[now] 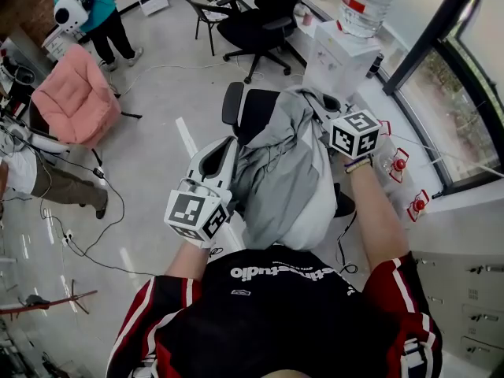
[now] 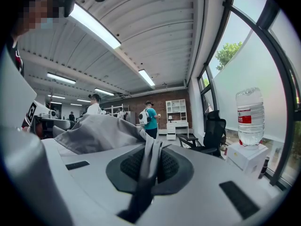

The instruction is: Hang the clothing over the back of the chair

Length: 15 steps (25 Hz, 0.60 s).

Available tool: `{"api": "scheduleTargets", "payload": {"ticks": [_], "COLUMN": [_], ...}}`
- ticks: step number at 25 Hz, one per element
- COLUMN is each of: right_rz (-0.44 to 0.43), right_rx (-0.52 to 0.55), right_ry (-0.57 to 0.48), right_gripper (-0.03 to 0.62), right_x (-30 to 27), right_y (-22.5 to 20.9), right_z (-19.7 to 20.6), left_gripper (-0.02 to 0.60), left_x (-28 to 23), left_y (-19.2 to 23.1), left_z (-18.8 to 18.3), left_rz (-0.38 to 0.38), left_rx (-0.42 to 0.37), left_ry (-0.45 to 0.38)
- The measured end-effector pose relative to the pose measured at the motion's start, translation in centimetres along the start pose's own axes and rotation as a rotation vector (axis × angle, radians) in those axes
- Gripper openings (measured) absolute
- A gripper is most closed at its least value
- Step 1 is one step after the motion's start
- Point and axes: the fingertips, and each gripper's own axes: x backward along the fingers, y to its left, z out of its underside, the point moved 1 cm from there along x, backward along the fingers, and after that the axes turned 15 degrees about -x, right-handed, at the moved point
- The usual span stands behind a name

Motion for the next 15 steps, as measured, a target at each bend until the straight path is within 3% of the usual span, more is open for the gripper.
{"api": "scheduleTargets", "payload": {"ticks": [15], "right_rz": [0.049], "right_rx": [0.016], "right_ry": [0.038], "right_gripper": [0.023], "right_x": [-1.1], "right_y": [-2.1], "right_z": [1.3], "left_gripper": [0.025], "left_x": [0.6], "left_y": [0.1], "left_z": [-0.3], "left_rz": [-0.013], "left_rx": [-0.009], "left_ry": [0.003]}}
